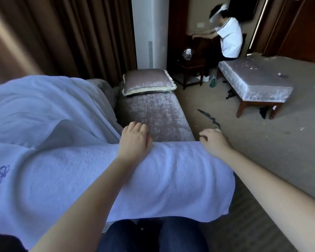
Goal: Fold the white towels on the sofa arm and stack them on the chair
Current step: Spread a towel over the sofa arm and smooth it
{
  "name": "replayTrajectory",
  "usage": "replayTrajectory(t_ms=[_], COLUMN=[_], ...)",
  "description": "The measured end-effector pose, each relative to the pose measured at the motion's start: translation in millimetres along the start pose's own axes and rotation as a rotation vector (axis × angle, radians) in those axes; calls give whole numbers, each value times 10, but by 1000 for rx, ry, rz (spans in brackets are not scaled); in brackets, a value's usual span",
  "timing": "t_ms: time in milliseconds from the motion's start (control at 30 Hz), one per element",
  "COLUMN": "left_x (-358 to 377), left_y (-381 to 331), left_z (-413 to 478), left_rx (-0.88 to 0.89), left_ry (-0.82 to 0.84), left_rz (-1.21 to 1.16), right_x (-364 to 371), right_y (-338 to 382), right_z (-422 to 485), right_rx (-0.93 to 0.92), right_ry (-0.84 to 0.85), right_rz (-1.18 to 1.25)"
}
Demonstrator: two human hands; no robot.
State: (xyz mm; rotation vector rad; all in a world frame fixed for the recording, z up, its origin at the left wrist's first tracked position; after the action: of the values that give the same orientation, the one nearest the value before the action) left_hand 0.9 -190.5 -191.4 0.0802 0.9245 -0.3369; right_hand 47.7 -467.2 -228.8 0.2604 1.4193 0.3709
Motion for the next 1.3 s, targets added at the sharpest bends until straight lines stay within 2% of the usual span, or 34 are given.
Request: replayTrajectory(t_ms=[67,133,300,367,467,600,733,833,967,1133,1300], left_x=[-4,-41,-323,-404,-384,-275,-67,73,214,229,233], left_y=[-9,-31,-244,-394,-604,-632,-577,-547,-528,-554,-504], left_z=[-21,-29,-253,-550,-1182,-1887,-2214,-2279,-2278,-2288,-2392], left_rx=[13,45,157,188,262,225,268,238,230,245,244], left_ry=[-22,-52,-193,-213,-148,-68,31,74,13,-76,-68], left_rz=[5,3,-48,-119,-120,-72,31,125,249,205,188], right_x=[-113,-165,32,133,306,600,952,1072,1074,954,761], right_y=[119,202,216,226,249,214,167,137,99,33,-69], right_z=[-201,-514,-1318,-1595,-1955,-2247,-2370,-2329,-2271,-2256,-2310], right_rx=[-188,-358,-527,-538,-547,-534,-582,-551,-547,-497,-447], right_ry=[-257,-438,-524,-544,-539,-535,-473,-518,-649,-674,-687], right_rz=[79,146,74,40,25,-27,-148,-172,-152,-131,-84])
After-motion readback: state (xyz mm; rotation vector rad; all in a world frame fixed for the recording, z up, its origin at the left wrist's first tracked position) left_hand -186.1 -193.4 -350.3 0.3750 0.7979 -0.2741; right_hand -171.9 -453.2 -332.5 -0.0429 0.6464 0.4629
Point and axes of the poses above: each hand's wrist, its own z-axis towards the middle knuckle, its own x-axis out of the palm, y = z × x, the point moved 4 cm from there along z, towards the middle knuckle, and after that the axes turned 1 degree about x, right-handed, at the moved point
